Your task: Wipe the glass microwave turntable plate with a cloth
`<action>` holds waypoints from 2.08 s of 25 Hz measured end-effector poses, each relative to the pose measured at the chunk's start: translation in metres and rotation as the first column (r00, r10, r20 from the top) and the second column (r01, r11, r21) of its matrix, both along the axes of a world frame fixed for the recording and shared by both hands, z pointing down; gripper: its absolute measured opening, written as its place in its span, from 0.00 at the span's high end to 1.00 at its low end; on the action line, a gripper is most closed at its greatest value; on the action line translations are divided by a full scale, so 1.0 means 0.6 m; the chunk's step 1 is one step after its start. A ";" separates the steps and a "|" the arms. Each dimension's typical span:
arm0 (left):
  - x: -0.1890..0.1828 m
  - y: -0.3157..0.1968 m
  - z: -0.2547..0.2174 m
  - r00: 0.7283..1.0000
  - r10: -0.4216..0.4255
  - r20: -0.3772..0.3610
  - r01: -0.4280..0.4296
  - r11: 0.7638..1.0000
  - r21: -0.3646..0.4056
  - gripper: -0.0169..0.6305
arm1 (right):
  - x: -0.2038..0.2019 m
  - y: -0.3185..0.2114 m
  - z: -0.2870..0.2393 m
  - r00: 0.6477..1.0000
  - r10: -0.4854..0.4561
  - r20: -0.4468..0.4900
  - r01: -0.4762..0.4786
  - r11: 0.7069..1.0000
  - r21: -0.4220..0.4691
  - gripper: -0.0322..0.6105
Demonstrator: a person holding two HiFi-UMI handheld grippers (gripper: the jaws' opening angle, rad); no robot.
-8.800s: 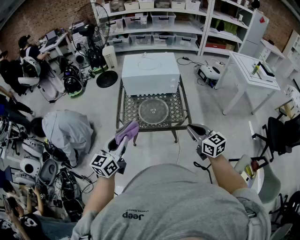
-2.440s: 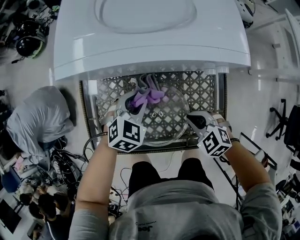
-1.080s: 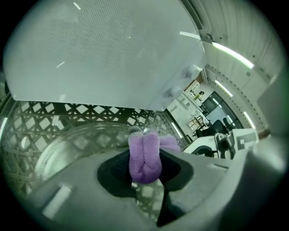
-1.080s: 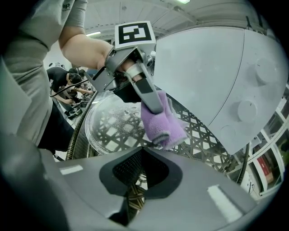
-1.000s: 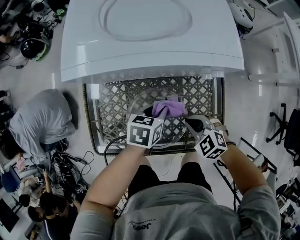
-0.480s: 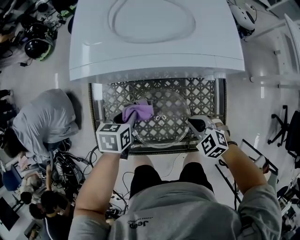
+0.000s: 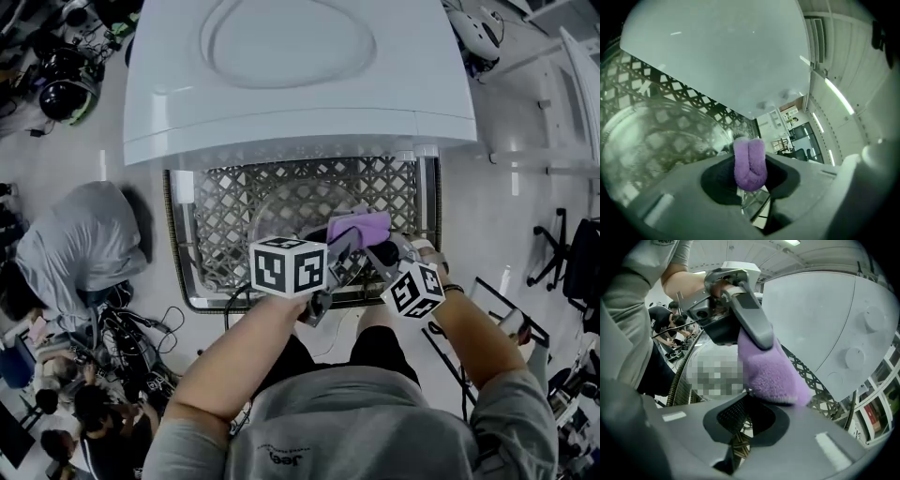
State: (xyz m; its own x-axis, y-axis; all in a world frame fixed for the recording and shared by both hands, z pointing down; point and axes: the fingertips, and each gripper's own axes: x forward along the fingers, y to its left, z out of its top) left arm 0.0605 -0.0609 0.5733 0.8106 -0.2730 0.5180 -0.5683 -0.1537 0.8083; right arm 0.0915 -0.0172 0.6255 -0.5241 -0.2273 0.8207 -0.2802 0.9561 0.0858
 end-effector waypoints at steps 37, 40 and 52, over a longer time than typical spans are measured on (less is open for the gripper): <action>-0.239 0.061 0.030 0.958 -0.071 0.279 0.071 0.997 0.011 0.82 | 0.003 -0.001 0.001 1.000 -0.006 -0.020 0.007 1.000 0.006 0.94; -0.128 0.071 0.012 0.991 -0.007 0.131 0.007 1.000 0.004 0.82 | 0.003 -0.002 0.002 1.000 -0.003 -0.011 0.003 1.000 0.008 0.94; -0.010 0.077 0.067 0.982 0.089 0.167 -0.092 0.996 0.010 0.82 | 0.000 -0.001 -0.001 1.000 -0.021 -0.007 0.021 1.000 0.017 0.94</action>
